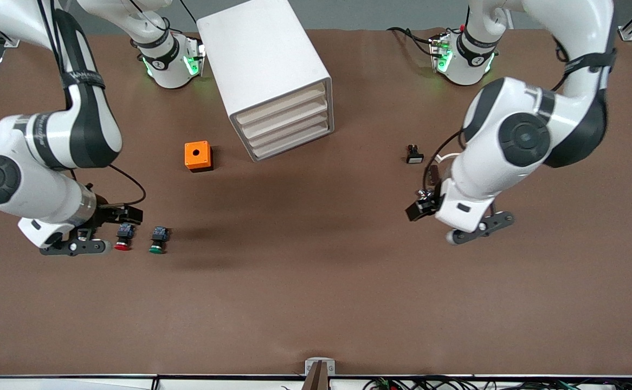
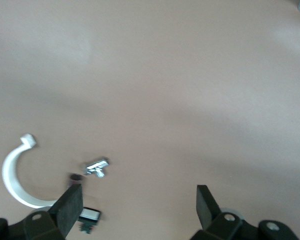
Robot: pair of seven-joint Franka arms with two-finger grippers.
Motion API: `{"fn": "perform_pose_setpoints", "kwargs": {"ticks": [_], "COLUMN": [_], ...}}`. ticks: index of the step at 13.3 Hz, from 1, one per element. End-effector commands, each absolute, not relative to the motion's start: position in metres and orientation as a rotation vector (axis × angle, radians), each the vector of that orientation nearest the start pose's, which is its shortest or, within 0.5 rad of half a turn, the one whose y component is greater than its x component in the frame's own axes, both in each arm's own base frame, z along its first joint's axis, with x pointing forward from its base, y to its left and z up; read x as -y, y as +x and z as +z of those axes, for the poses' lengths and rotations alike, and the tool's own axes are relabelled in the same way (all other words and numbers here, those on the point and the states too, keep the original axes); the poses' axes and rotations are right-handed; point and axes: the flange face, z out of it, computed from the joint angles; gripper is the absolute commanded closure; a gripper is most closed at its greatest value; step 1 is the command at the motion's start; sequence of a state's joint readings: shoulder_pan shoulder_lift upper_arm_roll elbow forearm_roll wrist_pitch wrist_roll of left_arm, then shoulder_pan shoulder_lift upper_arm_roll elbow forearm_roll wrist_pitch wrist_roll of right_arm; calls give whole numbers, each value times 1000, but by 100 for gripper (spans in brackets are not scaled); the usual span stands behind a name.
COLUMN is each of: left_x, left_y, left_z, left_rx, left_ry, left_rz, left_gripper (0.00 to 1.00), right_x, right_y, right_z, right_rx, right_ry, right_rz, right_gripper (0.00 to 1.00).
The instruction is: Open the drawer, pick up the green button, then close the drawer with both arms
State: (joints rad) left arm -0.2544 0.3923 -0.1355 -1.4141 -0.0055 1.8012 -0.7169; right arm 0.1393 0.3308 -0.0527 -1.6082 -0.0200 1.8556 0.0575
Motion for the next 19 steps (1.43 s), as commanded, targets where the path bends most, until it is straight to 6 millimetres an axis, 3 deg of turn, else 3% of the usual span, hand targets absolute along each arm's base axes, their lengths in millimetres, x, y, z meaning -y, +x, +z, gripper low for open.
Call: {"fn": "perform_pose_setpoints", "kwargs": {"ticks": [1,5,9,11,13,16,19], "left_x": [227,199,195,191,166,129,120], "left_y": [618,604,601,596,584,580,580], "left_z": [498,539,550,559,586,597,599], "left_rx": [470,449,324,327,345,326,306], "left_ry": [-3108,-3077,-3067,-3062,-3054,-3060,-3061], "left_rz": [88,61,29,34,38,85,89], "left_gripper": [0,0,0,0,0,0,0], "right_x": [-53,-43,-34,-17,-11,14,19], "right_y": [622,609,601,601,598,595,594], "right_z": [479,526,567,586,609,615,617], "right_rx": [12,-12,-31,-53,-61,-128,-140], "right_ry": [-3134,-3125,-3122,-3120,-3135,-3132,-3131], "right_rz": [104,136,100,73,63,89,86], "right_gripper": [0,0,0,0,0,0,0]}}
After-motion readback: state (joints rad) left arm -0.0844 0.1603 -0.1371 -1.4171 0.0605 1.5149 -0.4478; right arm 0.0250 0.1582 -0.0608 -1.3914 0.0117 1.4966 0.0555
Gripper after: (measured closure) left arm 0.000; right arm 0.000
